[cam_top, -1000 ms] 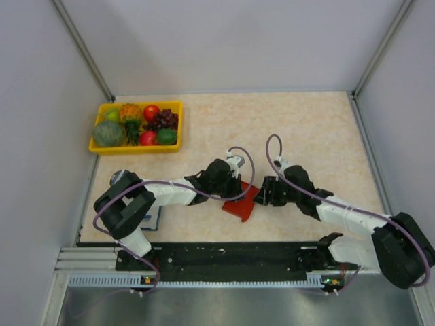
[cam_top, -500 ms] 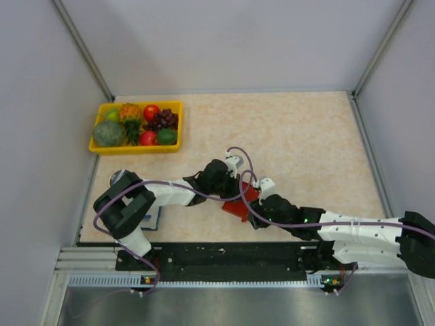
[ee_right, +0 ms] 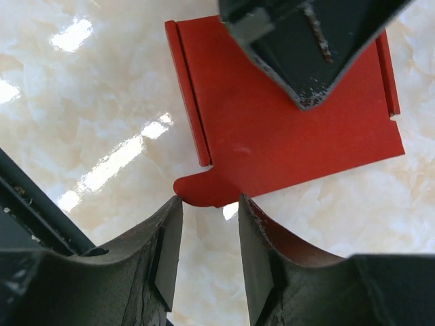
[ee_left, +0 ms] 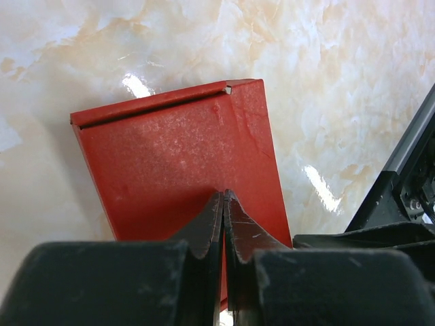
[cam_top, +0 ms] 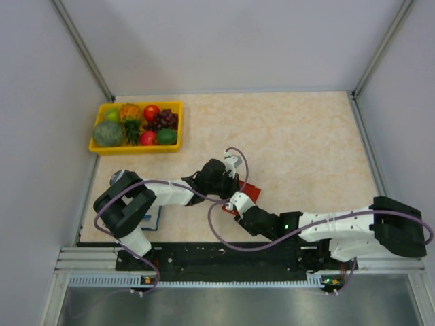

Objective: Fold the paper box

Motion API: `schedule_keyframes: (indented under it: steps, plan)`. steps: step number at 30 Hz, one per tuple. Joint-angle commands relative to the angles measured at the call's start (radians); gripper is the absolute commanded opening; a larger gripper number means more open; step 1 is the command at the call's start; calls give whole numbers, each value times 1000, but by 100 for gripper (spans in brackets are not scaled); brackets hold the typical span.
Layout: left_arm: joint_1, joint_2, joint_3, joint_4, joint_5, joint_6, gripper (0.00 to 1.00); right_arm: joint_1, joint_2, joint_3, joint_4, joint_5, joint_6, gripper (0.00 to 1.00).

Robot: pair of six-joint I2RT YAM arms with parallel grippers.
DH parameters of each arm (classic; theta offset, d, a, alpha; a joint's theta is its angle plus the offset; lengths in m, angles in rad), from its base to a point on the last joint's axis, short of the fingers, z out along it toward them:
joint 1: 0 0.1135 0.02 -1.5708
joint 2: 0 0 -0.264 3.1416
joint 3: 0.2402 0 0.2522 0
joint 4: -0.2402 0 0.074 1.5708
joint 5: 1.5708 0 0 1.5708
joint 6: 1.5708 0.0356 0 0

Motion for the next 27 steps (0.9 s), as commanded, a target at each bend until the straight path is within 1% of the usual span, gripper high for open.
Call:
schedule_keyframes:
  steps: [1,5,6,10,14,17,19,23,25,27]
  plan:
    - [21,37,-47,-81,-18,20,5,58,96,92,9,123,-63,39]
    - [24,34,-55,-70,-10,18,5,77,166,110,29,183,-78,40]
    - [24,33,-55,-68,-9,18,5,78,194,124,20,218,-79,40]
    - [25,30,-58,-65,-5,18,5,78,231,150,-9,252,-86,38]
    - [25,33,-56,-67,-4,20,6,78,248,161,-35,293,-66,35]
    - [24,39,-50,-73,-7,18,6,78,263,175,-66,343,-37,29]
    - [24,42,-47,-76,-8,18,6,78,277,187,-80,352,-31,28]
    - [24,45,-44,-81,-9,18,6,78,308,209,-95,367,-26,41]
    - [25,44,-45,-79,-10,17,5,78,300,204,-95,356,-8,41]
    - [24,43,-47,-79,-7,18,5,80,280,189,-86,353,7,46]
